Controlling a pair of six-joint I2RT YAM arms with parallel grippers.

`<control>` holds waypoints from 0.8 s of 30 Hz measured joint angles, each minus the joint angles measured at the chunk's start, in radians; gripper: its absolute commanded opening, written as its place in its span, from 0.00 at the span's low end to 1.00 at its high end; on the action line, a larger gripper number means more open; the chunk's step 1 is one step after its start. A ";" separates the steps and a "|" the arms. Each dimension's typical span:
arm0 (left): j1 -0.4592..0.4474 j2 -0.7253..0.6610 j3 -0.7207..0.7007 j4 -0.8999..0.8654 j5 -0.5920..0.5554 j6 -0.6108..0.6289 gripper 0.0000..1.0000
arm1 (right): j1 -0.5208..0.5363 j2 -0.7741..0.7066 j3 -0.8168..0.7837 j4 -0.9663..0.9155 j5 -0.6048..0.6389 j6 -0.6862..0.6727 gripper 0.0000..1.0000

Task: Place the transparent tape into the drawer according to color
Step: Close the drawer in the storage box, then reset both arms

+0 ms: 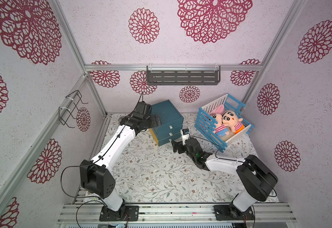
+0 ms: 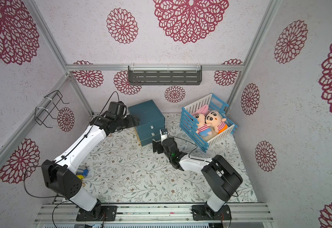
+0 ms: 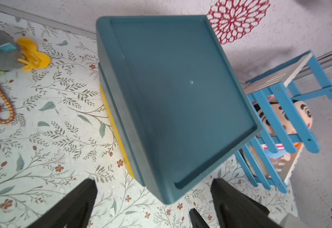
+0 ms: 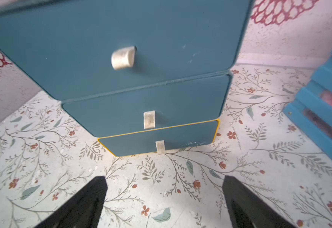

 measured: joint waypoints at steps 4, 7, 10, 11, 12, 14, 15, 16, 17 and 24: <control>0.000 -0.144 -0.126 0.017 -0.063 0.011 0.97 | -0.048 -0.135 -0.056 -0.101 -0.031 0.001 0.99; 0.001 -0.233 -0.237 0.037 -0.114 0.019 0.97 | -0.097 -0.229 -0.098 -0.170 -0.042 -0.002 0.99; 0.001 -0.296 -0.365 0.063 -0.167 0.026 0.97 | -0.145 -0.327 -0.142 -0.216 -0.042 -0.010 0.99; 0.001 -0.311 -0.405 0.072 -0.185 0.027 0.97 | -0.159 -0.360 -0.157 -0.227 -0.040 -0.015 0.99; 0.001 -0.327 -0.447 0.082 -0.204 0.031 0.97 | -0.175 -0.394 -0.172 -0.236 -0.036 -0.019 0.99; 0.002 -0.353 -0.519 0.103 -0.244 0.040 0.97 | -0.203 -0.450 -0.201 -0.243 -0.027 -0.028 0.99; 0.002 -0.365 -0.556 0.116 -0.272 0.051 0.97 | -0.221 -0.476 -0.216 -0.245 -0.021 -0.034 0.99; 0.002 -0.373 -0.581 0.124 -0.295 0.059 0.97 | -0.237 -0.492 -0.229 -0.245 -0.013 -0.036 0.99; 0.002 -0.380 -0.605 0.134 -0.321 0.067 0.97 | -0.257 -0.507 -0.241 -0.246 -0.001 -0.039 0.99; 0.003 -0.446 -0.771 0.299 -0.441 0.166 0.97 | -0.377 -0.531 -0.361 -0.168 0.091 -0.054 0.99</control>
